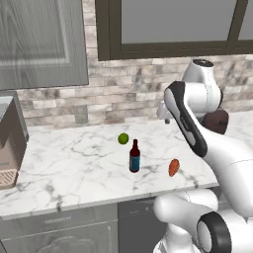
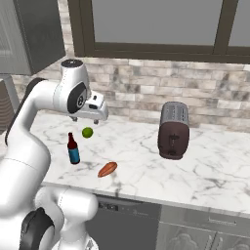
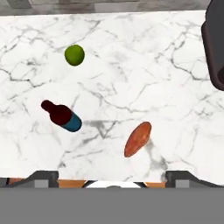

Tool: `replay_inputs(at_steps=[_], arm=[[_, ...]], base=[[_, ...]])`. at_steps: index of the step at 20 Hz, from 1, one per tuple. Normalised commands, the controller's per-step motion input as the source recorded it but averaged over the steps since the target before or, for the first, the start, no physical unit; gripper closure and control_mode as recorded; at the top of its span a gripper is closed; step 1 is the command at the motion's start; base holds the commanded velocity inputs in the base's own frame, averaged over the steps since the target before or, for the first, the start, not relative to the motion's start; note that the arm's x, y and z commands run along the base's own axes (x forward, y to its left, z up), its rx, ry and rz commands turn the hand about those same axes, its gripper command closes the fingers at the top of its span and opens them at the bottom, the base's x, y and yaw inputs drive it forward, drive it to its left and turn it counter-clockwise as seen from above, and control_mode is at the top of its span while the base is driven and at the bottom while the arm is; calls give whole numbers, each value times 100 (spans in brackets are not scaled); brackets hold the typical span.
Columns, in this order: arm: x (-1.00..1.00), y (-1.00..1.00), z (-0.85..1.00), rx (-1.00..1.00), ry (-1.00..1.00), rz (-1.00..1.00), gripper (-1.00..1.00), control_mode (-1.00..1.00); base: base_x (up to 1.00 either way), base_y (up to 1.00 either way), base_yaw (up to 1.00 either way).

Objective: Place the beer on the top shelf of the fridge to keep it out of children's reach, and place the sweet potato and lime on lower shelves for easy access.

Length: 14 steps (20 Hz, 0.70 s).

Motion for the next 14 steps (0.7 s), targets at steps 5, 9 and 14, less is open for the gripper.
replay_inputs(at_steps=[5, 9, 14], arm=[[-28, -31, -51, 0, 0, -15, -100, -100], [-11, -15, -62, 0, 2, -14, -100, -100], [0, -2, -59, 0, 0, -9, -100, -100]], base=[[0, 0, 0], [0, 0, 0], [0, 0, 0]])
